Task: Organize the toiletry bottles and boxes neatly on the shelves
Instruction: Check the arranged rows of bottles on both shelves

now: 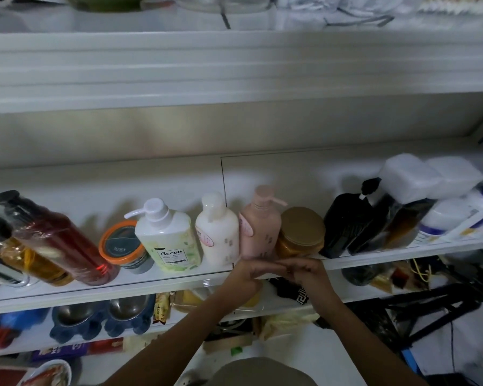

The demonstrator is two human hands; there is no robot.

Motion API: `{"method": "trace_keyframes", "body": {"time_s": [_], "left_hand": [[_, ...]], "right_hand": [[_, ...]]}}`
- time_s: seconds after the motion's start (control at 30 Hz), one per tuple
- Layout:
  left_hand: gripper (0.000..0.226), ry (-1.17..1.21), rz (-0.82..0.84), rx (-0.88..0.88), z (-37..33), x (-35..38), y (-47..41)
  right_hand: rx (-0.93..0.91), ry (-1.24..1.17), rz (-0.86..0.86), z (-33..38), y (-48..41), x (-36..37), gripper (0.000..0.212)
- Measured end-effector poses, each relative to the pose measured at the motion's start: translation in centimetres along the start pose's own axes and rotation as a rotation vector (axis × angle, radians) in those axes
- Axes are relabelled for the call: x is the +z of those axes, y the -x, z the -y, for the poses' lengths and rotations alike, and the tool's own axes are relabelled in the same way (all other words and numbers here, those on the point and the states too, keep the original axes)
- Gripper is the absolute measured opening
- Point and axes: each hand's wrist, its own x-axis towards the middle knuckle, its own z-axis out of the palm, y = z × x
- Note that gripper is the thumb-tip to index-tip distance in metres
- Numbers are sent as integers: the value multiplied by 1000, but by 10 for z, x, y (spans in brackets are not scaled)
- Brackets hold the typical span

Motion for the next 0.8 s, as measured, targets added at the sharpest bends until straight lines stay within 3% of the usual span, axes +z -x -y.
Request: {"method": "trace_keyframes", "body": {"time_s": [0.1,0.23,0.4,0.8], "left_hand": [[51,-4,-22,0,-2,4,-6],[59,12,-76,-26,-1,6,-6],[43,-4,-97,-21,4,6,-8],[59,-6,-98,1,5,8,-11]], "right_hand": [[-13,1,13,4,-2,-5,56],[-6,7,23,0,-5,-7,55],[-14,8,31,0,-10,-4,46],[-37,29,72,-5,-17,-8,39]]}}
